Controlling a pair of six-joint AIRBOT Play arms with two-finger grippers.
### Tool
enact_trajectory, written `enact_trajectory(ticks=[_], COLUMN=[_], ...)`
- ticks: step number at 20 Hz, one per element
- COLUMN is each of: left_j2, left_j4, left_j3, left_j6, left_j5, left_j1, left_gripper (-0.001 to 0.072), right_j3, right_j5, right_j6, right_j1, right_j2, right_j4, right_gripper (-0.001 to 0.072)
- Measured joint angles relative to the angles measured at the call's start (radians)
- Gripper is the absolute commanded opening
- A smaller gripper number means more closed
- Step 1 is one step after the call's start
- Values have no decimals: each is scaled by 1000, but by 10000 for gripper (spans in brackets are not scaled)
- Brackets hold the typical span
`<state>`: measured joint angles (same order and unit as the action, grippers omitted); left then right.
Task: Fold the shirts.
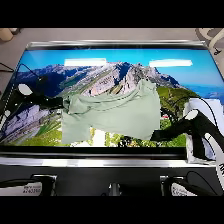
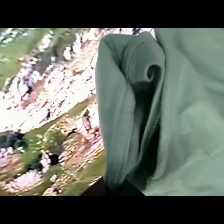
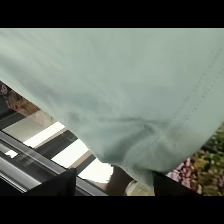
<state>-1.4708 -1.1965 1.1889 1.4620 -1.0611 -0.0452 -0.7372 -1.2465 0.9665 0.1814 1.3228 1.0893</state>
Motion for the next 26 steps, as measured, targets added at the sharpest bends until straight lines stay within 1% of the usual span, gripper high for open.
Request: enact_trajectory(ticks=[5,9,13,14,16,17,20,22,24,26], left_j2=[4,4,5,5,6,8,35,80,156,259], left_j4=[0,0,0,0,0,0,0,0,0,2], left_j3=[0,0,0,0,0,0,1,14,55,145], left_j6=[-1,-1,-1,-1,-1,-1,-1,-1,0,1], left_j5=[-4,-5,-11,-12,-15,-18,-21,-25,-28,-28], left_j1=[9,12,12,12,12,12,12,12,13,14], left_gripper=[33,33,33,33,33,33,32,32,32,31], right_j3=[-69,-85,-91,-91,-92,-89,-111,-164,-266,-425], right_j5=[-46,-65,-97,-97,-73,-52,-4,-2,-11,-8], right_j6=[-7,11,24,28,29,31,23,2,-19,-34], right_j1=[2,2,3,3,2,2,0,3,1,2], right_j2=[2,51,110,120,140,146,132,93,28,-63], right_j4=[62,85,22,9,-8,-9,-14,-17,-23,-20], right_gripper=[510,505,485,407,38,21,17,16,16,17])
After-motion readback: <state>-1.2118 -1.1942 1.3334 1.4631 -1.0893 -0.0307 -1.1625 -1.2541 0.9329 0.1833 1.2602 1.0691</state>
